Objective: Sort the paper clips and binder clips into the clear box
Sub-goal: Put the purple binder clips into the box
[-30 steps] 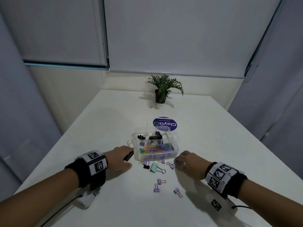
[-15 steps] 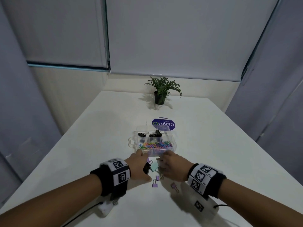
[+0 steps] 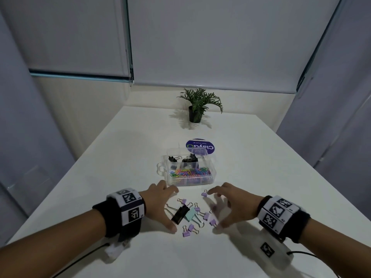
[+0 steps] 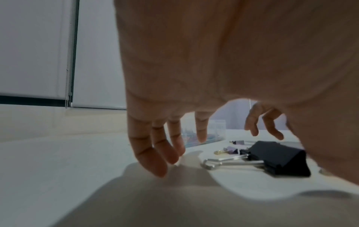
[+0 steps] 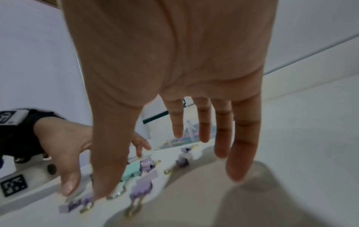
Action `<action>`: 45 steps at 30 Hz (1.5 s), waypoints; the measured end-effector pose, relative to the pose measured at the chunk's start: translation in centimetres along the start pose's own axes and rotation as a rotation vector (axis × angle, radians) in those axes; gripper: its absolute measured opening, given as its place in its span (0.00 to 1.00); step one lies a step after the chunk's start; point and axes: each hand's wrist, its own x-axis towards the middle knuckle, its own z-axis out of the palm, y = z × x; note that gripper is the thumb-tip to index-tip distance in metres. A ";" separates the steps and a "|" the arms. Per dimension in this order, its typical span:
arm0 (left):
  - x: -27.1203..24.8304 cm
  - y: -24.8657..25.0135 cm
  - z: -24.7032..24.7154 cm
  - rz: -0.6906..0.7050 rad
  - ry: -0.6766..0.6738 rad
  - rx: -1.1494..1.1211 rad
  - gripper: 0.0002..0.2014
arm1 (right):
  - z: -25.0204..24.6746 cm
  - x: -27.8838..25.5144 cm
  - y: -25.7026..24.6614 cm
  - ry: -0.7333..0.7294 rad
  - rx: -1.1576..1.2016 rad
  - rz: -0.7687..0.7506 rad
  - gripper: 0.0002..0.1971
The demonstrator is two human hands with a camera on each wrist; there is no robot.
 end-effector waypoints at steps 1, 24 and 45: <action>0.0 -0.1 0.2 -0.017 -0.008 0.010 0.50 | 0.2 -0.3 0.3 -0.036 -0.016 0.042 0.51; -1.3 3.0 0.7 0.084 0.059 -0.226 0.22 | 2.8 3.0 -3.9 0.003 0.166 0.013 0.19; 1.2 4.1 2.3 0.195 0.027 -0.123 0.45 | -2.3 4.2 -1.5 0.109 0.379 0.149 0.10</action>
